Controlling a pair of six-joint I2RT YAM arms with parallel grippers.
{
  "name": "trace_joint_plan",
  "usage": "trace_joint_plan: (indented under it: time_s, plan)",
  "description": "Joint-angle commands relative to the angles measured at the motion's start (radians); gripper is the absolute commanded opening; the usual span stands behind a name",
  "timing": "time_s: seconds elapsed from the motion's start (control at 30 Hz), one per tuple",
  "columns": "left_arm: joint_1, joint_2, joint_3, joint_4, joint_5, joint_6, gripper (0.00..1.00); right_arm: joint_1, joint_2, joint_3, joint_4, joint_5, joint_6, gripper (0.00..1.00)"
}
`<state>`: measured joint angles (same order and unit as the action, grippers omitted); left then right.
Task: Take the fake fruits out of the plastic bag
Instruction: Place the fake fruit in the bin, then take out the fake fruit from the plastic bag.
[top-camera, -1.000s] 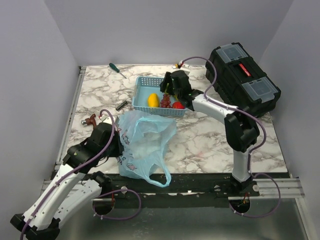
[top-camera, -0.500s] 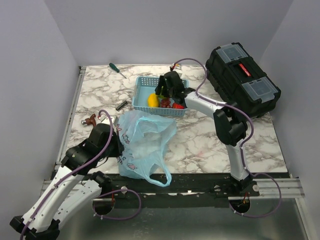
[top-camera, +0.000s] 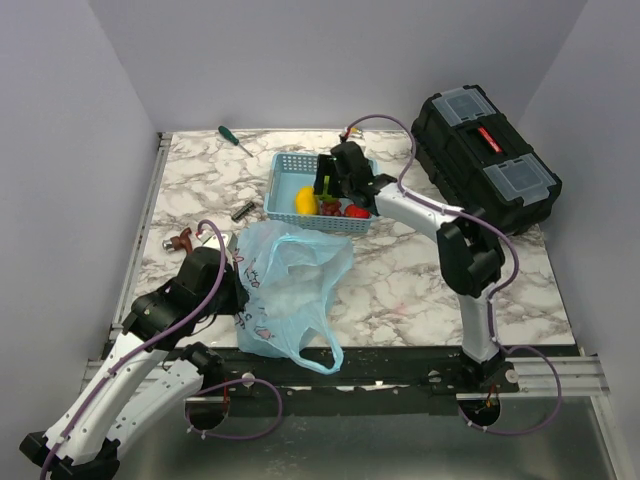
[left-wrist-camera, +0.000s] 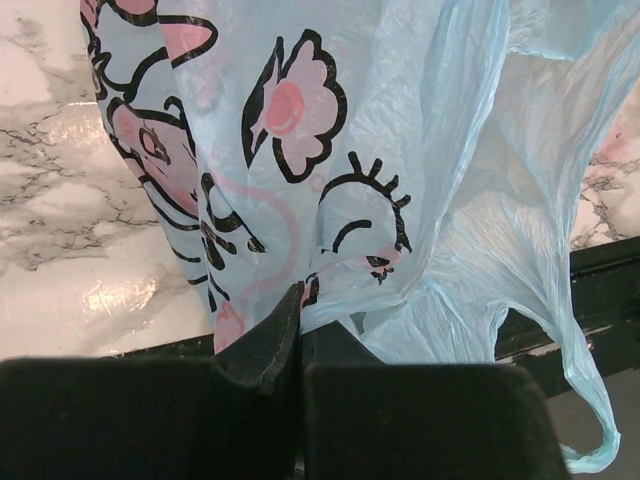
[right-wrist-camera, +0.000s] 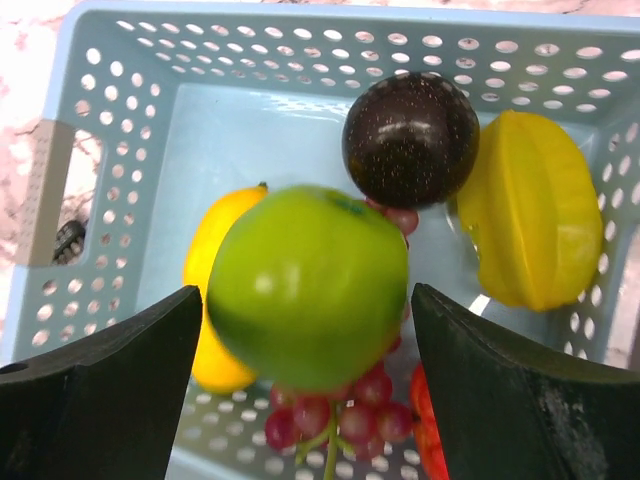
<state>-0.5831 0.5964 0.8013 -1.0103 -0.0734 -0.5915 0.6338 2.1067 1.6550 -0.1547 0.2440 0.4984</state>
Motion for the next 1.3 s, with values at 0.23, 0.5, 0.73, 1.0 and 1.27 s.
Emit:
trace_joint_plan:
  time_s: [0.23,0.5,0.73,1.0,1.27]
  plan:
    - [-0.005,-0.002,-0.014,0.018,0.028,0.015,0.0,0.028,-0.182,-0.043,-0.078,0.003,-0.069,0.98]
    - [-0.006,-0.005,-0.015,0.016,0.025,0.012,0.0,0.035,-0.441,-0.329,0.006,-0.12,-0.003,0.97]
    - [-0.005,0.009,-0.016,0.023,0.03,0.013,0.0,0.157,-0.747,-0.598,-0.003,-0.092,0.022,0.97]
    - [-0.006,-0.002,-0.014,0.027,0.015,0.006,0.0,0.435,-0.918,-0.809,0.192,-0.089,0.055,0.9]
    - [-0.005,0.007,-0.007,0.027,0.024,0.013,0.0,0.648,-0.732,-0.836,0.427,-0.013,0.04,0.85]
